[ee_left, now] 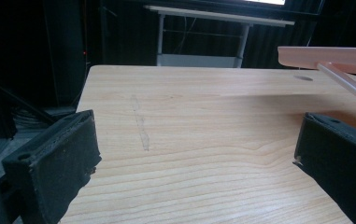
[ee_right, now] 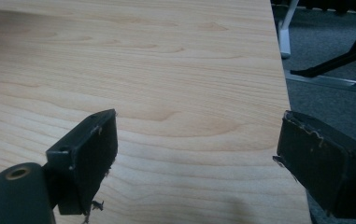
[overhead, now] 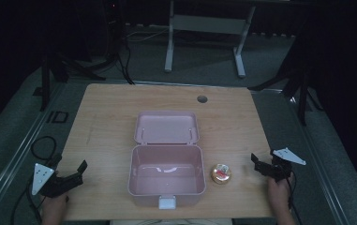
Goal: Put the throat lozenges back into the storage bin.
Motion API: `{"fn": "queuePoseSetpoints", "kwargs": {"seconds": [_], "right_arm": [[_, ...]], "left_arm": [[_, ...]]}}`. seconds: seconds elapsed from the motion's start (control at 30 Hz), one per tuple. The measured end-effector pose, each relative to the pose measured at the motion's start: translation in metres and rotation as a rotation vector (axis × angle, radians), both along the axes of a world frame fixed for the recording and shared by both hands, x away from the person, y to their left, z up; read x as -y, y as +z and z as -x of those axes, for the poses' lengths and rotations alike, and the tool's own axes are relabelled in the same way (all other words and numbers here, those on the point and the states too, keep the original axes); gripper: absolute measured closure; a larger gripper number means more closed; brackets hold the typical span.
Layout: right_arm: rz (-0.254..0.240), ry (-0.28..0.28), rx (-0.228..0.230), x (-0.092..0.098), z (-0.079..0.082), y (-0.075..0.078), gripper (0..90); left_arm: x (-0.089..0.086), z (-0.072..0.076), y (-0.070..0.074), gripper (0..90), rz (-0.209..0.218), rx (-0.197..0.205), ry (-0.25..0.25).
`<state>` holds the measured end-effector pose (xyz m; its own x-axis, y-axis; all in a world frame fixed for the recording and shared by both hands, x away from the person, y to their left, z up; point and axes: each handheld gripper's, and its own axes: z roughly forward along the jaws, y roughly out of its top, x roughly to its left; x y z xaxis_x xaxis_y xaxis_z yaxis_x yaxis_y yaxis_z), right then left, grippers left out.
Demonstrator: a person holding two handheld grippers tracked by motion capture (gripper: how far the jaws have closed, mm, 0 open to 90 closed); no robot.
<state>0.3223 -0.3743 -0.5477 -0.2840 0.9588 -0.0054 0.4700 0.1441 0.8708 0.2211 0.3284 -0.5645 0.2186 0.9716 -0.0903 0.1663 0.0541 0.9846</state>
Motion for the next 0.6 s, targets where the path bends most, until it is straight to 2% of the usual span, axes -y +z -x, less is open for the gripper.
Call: {"fn": "queuePoseSetpoints", "kwargs": {"seconds": [0.17,0.2,0.23,0.27,0.33,0.37,0.53,0.57,0.6], "right_arm": [[0.003,0.012,-0.037,0.001,-0.004,0.000,12.2],[0.015,0.030,-0.090,0.000,-0.009,0.000,12.4],[0.022,0.051,-0.116,-0.001,-0.011,0.001,12.4],[0.022,0.051,-0.116,-0.001,-0.011,0.001,12.4],[0.063,0.077,-0.161,-0.006,-0.015,0.004,12.5],[0.072,0.099,-0.196,-0.007,-0.017,0.005,12.5],[0.128,0.167,-0.305,-0.014,-0.019,0.014,13.3],[0.151,0.186,-0.348,-0.016,-0.020,0.018,13.3],[0.159,0.194,-0.370,-0.017,-0.020,0.020,13.5]], "left_arm": [[0.000,0.000,0.000,0.4,0.000,0.000,0.000],[0.000,0.000,0.000,0.4,0.000,0.000,0.001],[0.000,0.000,0.000,0.4,-0.001,-0.001,0.001],[0.000,0.000,0.000,0.4,-0.001,-0.001,0.001],[0.000,0.000,0.000,0.4,0.000,0.000,0.001],[0.000,0.000,0.000,0.4,0.000,0.000,0.001],[0.000,0.000,0.000,0.4,-0.001,-0.001,0.000],[0.000,0.000,0.000,0.4,0.000,0.000,0.000],[0.000,0.000,0.000,0.4,0.000,0.000,0.000]]}}
